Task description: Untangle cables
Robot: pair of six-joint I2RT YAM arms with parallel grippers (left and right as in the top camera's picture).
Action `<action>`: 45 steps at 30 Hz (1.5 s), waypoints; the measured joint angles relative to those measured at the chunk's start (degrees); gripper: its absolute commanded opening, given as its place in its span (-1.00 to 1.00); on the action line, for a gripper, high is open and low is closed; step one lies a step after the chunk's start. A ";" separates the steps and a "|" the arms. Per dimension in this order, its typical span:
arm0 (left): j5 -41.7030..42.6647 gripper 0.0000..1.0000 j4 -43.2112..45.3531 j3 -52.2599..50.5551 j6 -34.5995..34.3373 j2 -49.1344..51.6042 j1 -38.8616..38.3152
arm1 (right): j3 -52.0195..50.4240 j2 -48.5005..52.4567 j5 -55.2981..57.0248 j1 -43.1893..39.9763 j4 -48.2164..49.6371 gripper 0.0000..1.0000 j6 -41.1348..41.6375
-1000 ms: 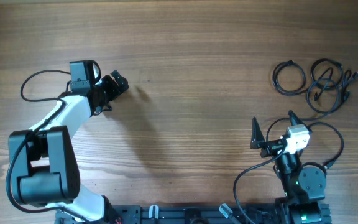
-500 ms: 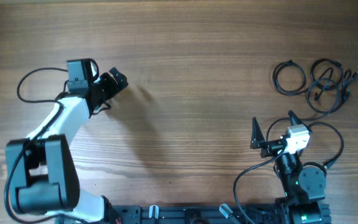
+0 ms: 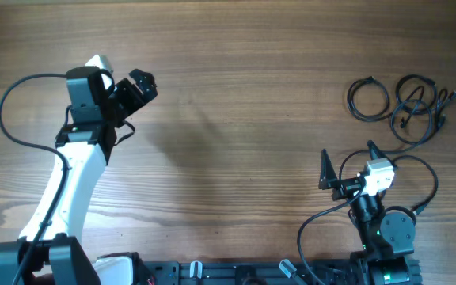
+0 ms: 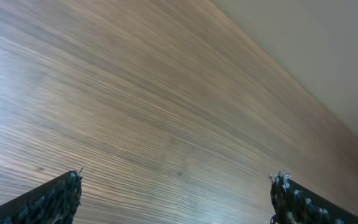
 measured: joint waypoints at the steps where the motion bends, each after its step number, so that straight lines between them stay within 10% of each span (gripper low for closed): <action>1: -0.11 1.00 -0.02 0.00 0.02 -0.44 -1.51 | 0.00 0.00 0.00 0.00 0.00 0.99 0.00; 10: -6.60 1.00 -7.37 -0.07 0.42 -3.15 -17.97 | 0.00 -0.09 0.00 0.00 0.00 0.99 0.00; 14: -10.27 1.00 -13.86 -0.59 0.42 -3.26 -17.99 | 0.00 -0.11 0.00 0.00 0.00 0.99 0.00; 25: -6.71 1.00 8.79 -22.93 0.42 -3.63 -18.01 | 0.00 -0.09 0.00 0.00 0.02 1.00 0.00; 34: -6.88 1.00 -0.85 -25.05 1.88 -13.07 -18.01 | 0.00 -0.04 0.00 0.00 0.00 0.99 0.00; 45: -2.91 1.00 34.53 -44.50 13.46 -25.55 -18.01 | 0.00 -0.04 0.00 0.00 0.00 0.99 0.00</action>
